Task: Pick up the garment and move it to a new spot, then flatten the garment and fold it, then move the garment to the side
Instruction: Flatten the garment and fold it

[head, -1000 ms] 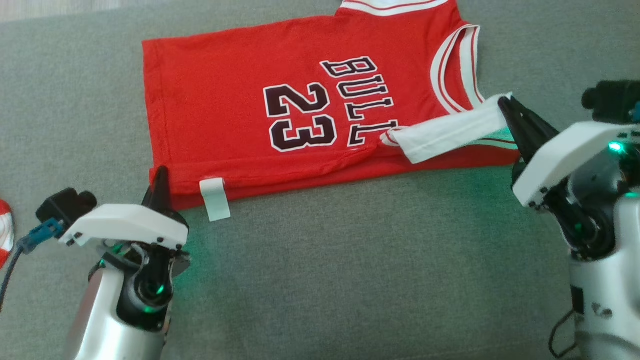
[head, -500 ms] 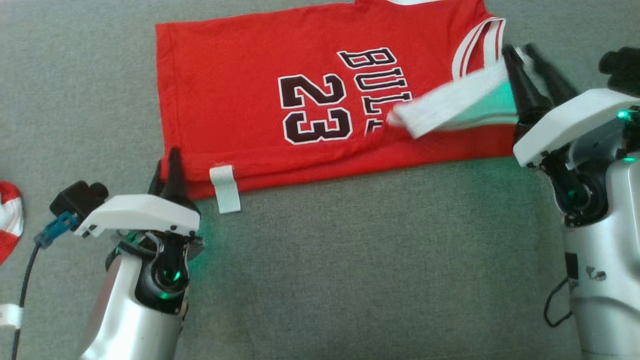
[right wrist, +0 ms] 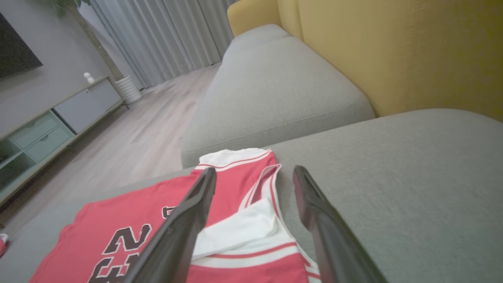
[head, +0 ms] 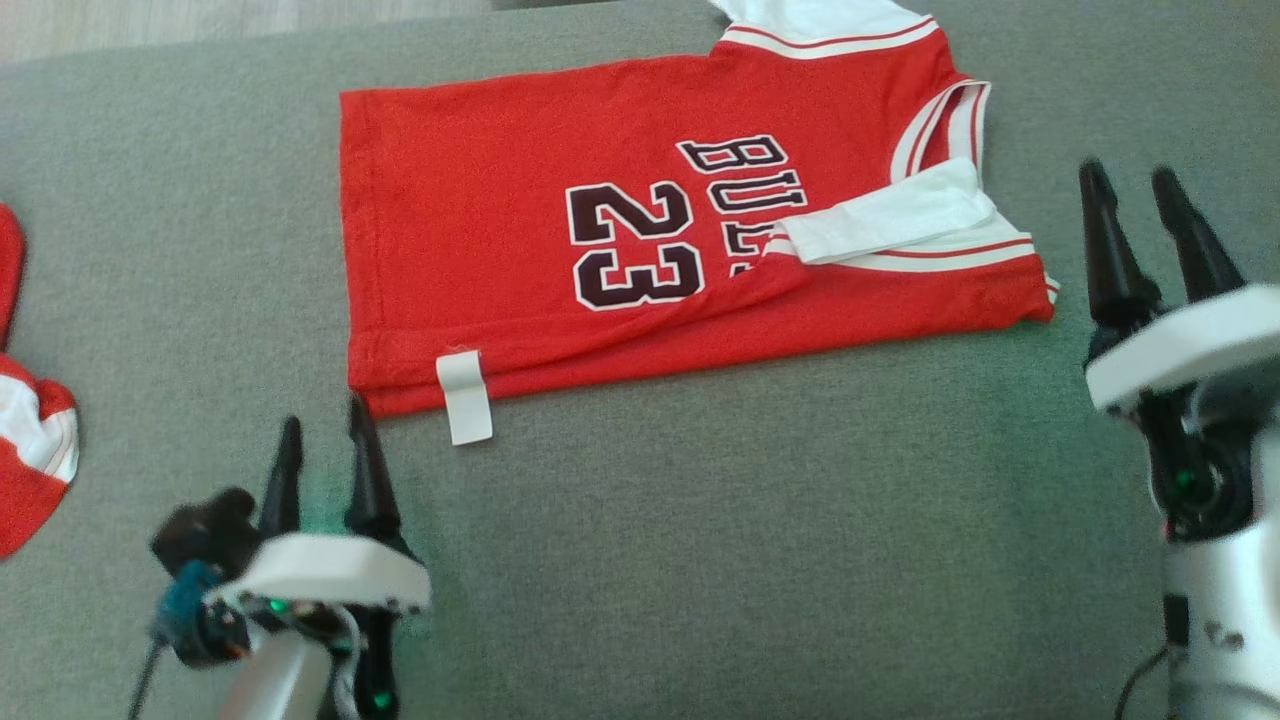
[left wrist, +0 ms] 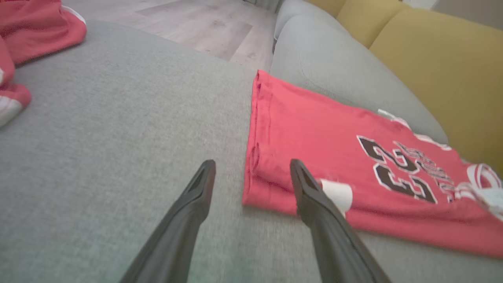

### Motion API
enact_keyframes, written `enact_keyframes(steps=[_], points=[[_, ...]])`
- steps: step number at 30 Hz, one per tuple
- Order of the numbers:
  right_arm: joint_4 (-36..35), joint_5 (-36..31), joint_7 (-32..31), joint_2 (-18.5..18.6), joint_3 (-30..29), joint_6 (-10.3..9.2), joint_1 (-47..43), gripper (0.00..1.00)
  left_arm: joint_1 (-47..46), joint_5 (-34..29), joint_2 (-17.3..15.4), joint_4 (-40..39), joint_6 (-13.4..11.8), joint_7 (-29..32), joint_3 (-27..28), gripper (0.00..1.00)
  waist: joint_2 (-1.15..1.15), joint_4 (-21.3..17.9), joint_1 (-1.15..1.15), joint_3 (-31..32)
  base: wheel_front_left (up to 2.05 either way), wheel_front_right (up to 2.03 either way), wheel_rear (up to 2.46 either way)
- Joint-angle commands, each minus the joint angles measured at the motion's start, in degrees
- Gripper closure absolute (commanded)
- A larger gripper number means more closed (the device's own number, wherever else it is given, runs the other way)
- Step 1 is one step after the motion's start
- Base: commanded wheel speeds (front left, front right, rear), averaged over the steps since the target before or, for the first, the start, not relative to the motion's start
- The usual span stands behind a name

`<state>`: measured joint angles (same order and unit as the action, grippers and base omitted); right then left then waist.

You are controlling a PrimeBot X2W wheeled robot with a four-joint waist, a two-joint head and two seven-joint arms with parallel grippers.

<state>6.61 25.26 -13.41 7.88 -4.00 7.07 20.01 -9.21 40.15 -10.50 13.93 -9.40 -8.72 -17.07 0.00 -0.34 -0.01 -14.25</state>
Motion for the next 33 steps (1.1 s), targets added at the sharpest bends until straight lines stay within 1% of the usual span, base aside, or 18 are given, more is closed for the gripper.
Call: enact_keyframes(steps=[1, 4, 8, 11, 18, 26, 27, 28, 29, 30, 31, 33], points=[[-2.93, -0.47, -0.48, -0.18, 0.36, 0.42, -0.12, 0.00, -0.58, -1.16, -1.36, -2.03, -0.72, -0.42, 0.89, 0.00, 0.00, -0.31, 0.01, 0.36, 0.00, 0.00, 0.00], [-4.29, -0.65, -1.22, -1.17, -0.67, 0.42, -2.33, 0.00, 0.53, -2.59, -1.60, -1.94, -1.84, 0.03, -0.37, 0.00, 0.00, -0.76, 0.01, 0.60, 0.00, 0.00, 0.00], [-5.75, -0.92, -2.34, -2.41, -0.93, 0.42, -3.81, 0.00, -1.14, -4.21, -2.26, 1.07, -3.10, 0.16, -0.83, 0.00, 0.00, -1.59, 0.01, 0.24, 0.00, 0.00, 0.00], [-5.96, -0.92, -2.91, -2.74, -0.74, 0.42, -3.93, 0.00, -2.31, -4.31, -2.11, 2.69, -3.51, 0.22, -0.70, 0.00, 0.00, -1.91, 0.01, -0.11, 0.00, 0.00, 0.00], [-6.10, -1.31, -3.37, -3.37, -0.36, 0.42, -3.73, 0.00, -6.33, -4.63, -1.77, 7.90, -3.34, -0.46, -0.76, 0.00, 0.00, -2.63, 0.01, -1.66, 0.00, 0.00, 0.00], [-4.53, -1.62, -3.05, -3.75, 0.59, 0.42, -3.69, 0.00, -9.18, -7.57, -2.41, 14.29, -3.74, 3.53, -4.69, 0.00, 0.00, -2.69, 0.01, -3.01, 0.00, 0.00, 0.00], [-4.30, -1.62, -2.90, -3.79, 0.65, 0.42, -3.68, 0.00, -9.36, -7.55, -2.29, 14.66, -3.70, 3.61, -4.83, 0.05, 0.00, -2.62, 0.01, -3.13, 0.00, 0.00, 0.00], [-4.04, -1.56, -2.80, -3.84, 0.65, 0.42, -3.69, 0.00, -9.49, -7.52, -2.21, 15.02, -3.58, 3.61, -4.94, 0.17, 0.00, -2.55, 0.01, -3.24, 0.00, 0.00, 0.00], [-3.71, -1.46, -2.81, -3.88, 0.64, 0.42, -3.71, 0.00, -9.61, -7.54, -2.19, 15.44, -3.37, 3.78, -5.19, 0.55, 0.00, -2.49, 0.01, -3.35, 0.00, 0.00, 0.00], [-3.32, -1.37, -2.85, -3.93, 0.57, 0.42, -3.73, 0.00, -9.78, -7.50, -2.10, 15.71, -3.09, 3.77, -5.37, 0.75, 0.00, -2.42, 0.01, -3.46, 0.00, 0.00, 0.00], [-2.71, -1.19, -2.94, -4.00, 0.25, 0.42, -3.70, 0.00, -9.95, -7.48, -2.04, 16.04, -2.74, 3.87, -5.63, 1.00, 0.00, -2.37, 0.01, -3.58, 0.00, 0.00, 0.00], [-0.67, -2.15, -3.30, -3.91, -0.28, 0.42, -3.32, 0.00, -10.37, -7.34, -1.92, 16.73, -2.42, 4.10, -5.85, 1.00, 0.00, -2.36, 0.01, -3.86, 0.00, 0.00, 0.00]])
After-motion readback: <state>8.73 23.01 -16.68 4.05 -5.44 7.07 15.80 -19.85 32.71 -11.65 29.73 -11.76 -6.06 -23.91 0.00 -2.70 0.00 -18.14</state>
